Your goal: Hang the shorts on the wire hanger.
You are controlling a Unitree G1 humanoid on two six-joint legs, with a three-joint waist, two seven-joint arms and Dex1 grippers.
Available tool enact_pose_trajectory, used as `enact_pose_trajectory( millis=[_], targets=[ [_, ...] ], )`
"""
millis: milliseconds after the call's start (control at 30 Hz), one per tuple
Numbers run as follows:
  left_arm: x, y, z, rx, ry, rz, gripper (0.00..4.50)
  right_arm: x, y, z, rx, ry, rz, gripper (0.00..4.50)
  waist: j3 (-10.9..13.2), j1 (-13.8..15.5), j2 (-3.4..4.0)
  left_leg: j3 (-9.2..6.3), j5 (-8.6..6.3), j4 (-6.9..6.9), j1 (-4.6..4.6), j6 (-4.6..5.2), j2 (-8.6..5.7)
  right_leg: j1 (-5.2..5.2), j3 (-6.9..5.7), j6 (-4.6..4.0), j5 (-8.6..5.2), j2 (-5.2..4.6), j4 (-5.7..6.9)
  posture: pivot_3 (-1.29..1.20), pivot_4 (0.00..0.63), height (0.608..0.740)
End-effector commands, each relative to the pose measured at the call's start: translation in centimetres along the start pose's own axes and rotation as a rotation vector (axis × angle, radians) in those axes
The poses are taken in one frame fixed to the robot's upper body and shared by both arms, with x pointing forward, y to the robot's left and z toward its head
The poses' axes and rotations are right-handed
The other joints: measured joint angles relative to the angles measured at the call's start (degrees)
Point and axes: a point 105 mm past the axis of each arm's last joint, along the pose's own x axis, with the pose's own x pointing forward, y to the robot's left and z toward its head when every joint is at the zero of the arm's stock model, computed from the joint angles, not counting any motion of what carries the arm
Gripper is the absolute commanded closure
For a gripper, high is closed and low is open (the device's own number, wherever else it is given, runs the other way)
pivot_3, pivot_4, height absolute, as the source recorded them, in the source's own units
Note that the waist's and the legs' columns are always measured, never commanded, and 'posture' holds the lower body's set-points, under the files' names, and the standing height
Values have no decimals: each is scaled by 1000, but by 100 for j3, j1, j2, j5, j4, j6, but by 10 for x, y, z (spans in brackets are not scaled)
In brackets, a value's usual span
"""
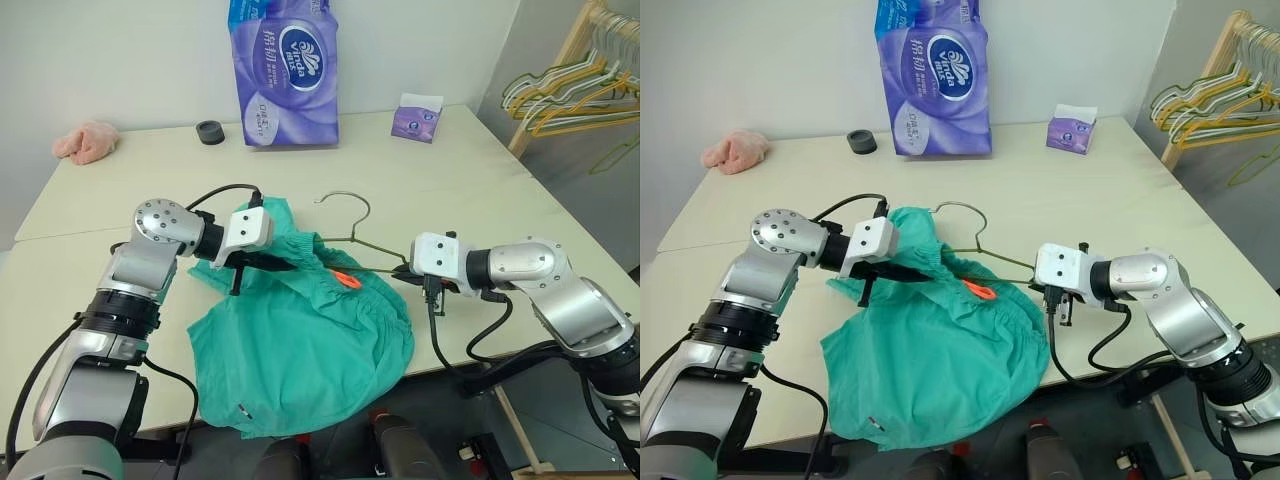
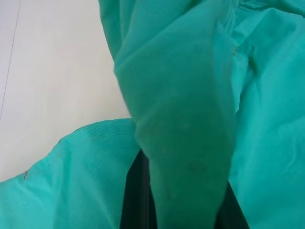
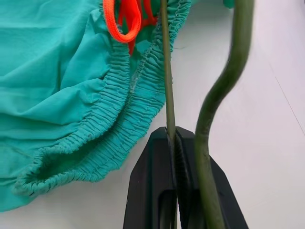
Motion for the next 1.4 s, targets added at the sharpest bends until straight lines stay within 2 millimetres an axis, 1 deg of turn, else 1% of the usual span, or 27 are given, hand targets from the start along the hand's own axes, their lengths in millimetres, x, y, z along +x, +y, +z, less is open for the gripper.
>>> enact_pose_trajectory(
  millis=[33,67,133,200,233,267,333,400,500,533,633,700,767,833,900,967,1000,1033,1167,1200,1333,1400],
  targets=[
    [-4,2,8,30,-22,20,4500,-8,3,-2,-77,-1,17,3062,0,14,0,0,0,0,0,0,0,1,-1,0,0,0,0,-219,81,740],
    [-5,1,7,27,-20,22,4500,-12,2,-9,-65,24,11,2814,0,18,0,0,0,0,-1,0,0,1,0,0,0,0,-1,-218,82,740],
    [-6,1,6,18,-18,29,4500,-25,-1,-28,-31,91,-5,2097,0,42,0,3,0,2,0,0,-2,2,1,0,0,-1,0,-217,83,740],
    [-6,0,5,10,-18,35,4500,-42,-4,-46,13,159,-32,1432,0,55,0,3,0,3,0,0,-4,3,1,0,0,-1,0,-216,88,740],
    [-6,-1,4,4,-17,37,4500,-53,-2,-56,58,191,-35,1083,0,61,0,2,0,3,0,0,-4,4,0,0,0,-2,0,-218,90,740],
    [-7,-1,3,-2,-17,40,4500,-62,1,-62,102,212,-32,845,0,68,0,3,0,3,-1,0,-4,4,1,0,0,-2,-1,-219,90,740],
    [-7,-1,1,-13,-19,53,4500,-73,9,-65,237,168,-50,93,0,52,-2,4,-1,2,1,1,-2,5,3,1,0,-2,-2,-224,94,740],
    [-6,0,0,-19,-22,63,4500,-75,17,-59,366,83,-71,42,-2,40,-4,1,-1,1,6,2,2,10,1,0,0,0,0,-230,98,740],
    [-5,1,2,-30,-33,75,4500,-64,34,-50,550,-43,-116,42,-3,16,-5,2,-1,-1,12,2,11,10,4,0,0,8,6,-234,101,740],
    [-4,1,2,-32,-36,76,4500,-55,42,-47,621,-83,-133,42,-3,19,-5,1,-1,-3,12,2,11,9,4,1,-1,9,6,-235,101,740],
    [-4,2,3,-34,-39,78,4500,-34,58,-38,761,-148,-172,42,-4,38,-5,2,-1,-2,10,2,8,9,6,1,-1,6,6,-233,105,740],
    [-3,2,3,-36,-42,81,4500,-26,62,-36,813,-164,-201,42,-4,46,-4,2,-1,-1,9,1,7,8,6,1,-1,4,6,-233,104,740],
    [-3,3,4,-37,-44,84,4500,-10,77,-32,871,-167,-188,42,-6,51,-6,6,-1,0,11,2,3,8,10,1,-1,2,6,-234,105,740],
    [-3,4,5,-36,-45,87,4500,0,88,-27,901,-173,-153,42,-6,61,-7,2,-1,0,10,1,3,9,6,1,-1,2,6,-230,105,740],
    [-3,4,5,-36,-46,89,4500,6,91,-26,925,-173,-150,42,-6,52,-7,3,-1,0,10,2,2,8,7,2,-1,2,5,-229,105,740],
    [-3,4,6,-36,-50,94,4500,12,88,-30,955,-161,-169,42,-7,47,-8,6,-1,1,11,2,2,9,10,2,-1,3,5,-228,105,740],
    [-3,5,6,-37,-52,96,4500,13,87,-31,963,-155,-178,426,-7,46,-9,6,-1,1,11,2,1,9,10,2,-1,3,5,-228,105,740],
    [-3,5,6,-39,-54,99,4500,15,86,-34,969,-150,-191,569,-7,46,-9,5,-1,0,12,2,2,9,9,2,-1,3,5,-223,104,740],
    [-4,4,6,-46,-58,107,4500,16,83,-40,1002,-149,-226,2012,-8,52,-9,3,-1,-1,10,2,2,9,7,2,-1,4,3,-216,102,740],
    [-5,4,6,-51,-59,112,4500,15,83,-42,999,-144,-230,2308,-8,53,-9,4,-1,-1,10,2,1,9,8,2,-1,4,3,-216,101,740],
    [-9,4,7,-72,-71,128,4500,12,79,-47,985,-135,-251,3776,-8,48,-9,3,-1,-1,11,2,2,8,8,2,-1,4,4,-215,99,740],
    [-13,2,10,-101,-91,125,4500,5,68,-52,972,-140,-281,4483,-8,48,-9,3,-1,-1,11,2,2,9,7,2,-1,4,4,-214,97,740]
  ],
)
